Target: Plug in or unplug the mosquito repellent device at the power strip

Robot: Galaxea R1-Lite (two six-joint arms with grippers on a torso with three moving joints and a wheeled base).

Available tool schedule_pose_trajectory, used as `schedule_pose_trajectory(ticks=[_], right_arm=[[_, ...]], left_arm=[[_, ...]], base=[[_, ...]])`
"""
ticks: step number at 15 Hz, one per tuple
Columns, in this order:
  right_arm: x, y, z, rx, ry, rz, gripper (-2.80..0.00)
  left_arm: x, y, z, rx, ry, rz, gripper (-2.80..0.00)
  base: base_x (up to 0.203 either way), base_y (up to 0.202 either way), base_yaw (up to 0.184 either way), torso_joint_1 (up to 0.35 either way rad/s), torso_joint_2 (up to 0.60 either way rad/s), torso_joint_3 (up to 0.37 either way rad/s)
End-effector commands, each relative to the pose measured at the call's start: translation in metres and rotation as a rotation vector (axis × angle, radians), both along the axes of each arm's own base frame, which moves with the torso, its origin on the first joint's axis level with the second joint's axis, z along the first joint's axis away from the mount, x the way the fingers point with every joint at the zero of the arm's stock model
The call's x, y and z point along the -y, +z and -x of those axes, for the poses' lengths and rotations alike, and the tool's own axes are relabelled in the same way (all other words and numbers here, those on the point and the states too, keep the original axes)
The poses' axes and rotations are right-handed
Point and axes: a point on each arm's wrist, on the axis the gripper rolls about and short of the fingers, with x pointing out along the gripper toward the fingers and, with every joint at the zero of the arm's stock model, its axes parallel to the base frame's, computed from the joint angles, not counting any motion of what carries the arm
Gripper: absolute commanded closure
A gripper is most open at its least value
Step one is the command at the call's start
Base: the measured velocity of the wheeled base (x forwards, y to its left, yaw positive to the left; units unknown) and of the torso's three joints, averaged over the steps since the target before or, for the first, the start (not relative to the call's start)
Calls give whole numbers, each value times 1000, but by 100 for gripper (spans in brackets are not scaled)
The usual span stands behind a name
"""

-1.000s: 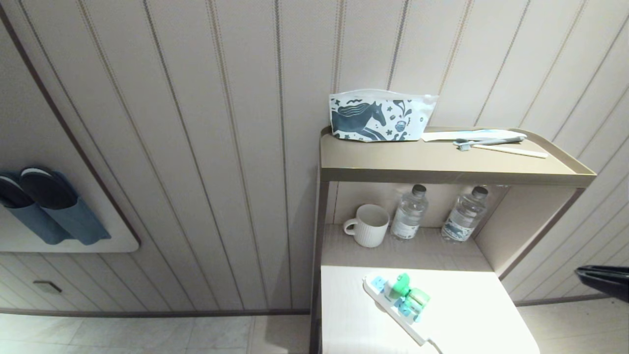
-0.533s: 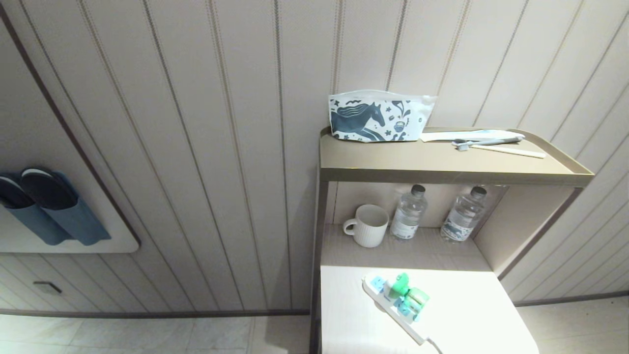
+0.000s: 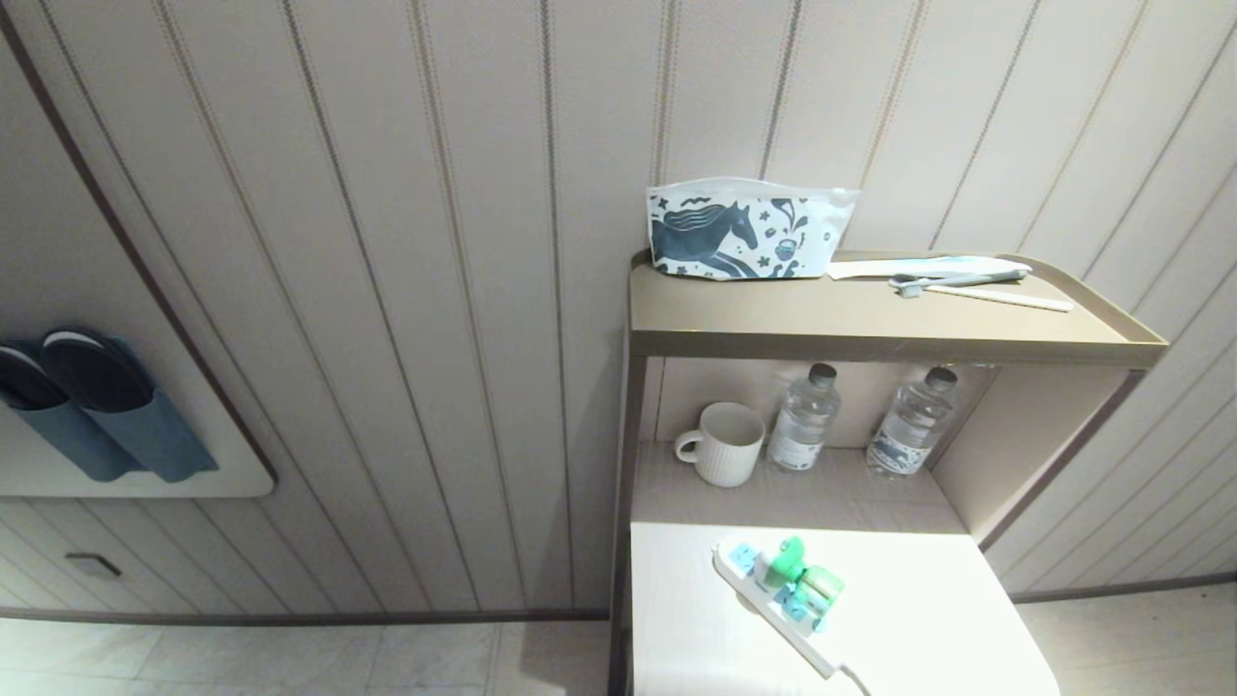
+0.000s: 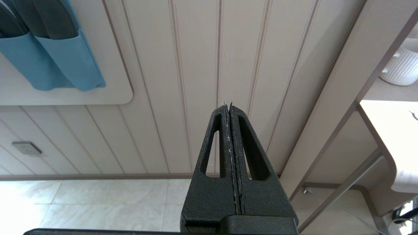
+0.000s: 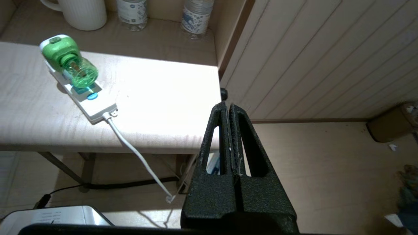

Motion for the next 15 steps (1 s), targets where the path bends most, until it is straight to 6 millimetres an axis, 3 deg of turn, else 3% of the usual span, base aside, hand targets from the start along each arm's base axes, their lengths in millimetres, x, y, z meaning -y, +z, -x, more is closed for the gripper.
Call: schedule_pose_trajectory(ticks=[1, 4, 15], right_arm=[[-1, -42, 7, 65, 39, -7, 0], [-4, -63, -4, 150, 185, -143, 0], [-4, -64, -4, 155, 190, -192, 0]], left_arm=[[0, 0, 0, -3, 4, -9, 0], [0, -1, 0, -4, 2, -1, 0], [0, 0, 0, -4, 2, -1, 0]], base=[[0, 0, 0, 0, 0, 0], [0, 0, 0, 0, 0, 0], [0, 0, 0, 0, 0, 0]])
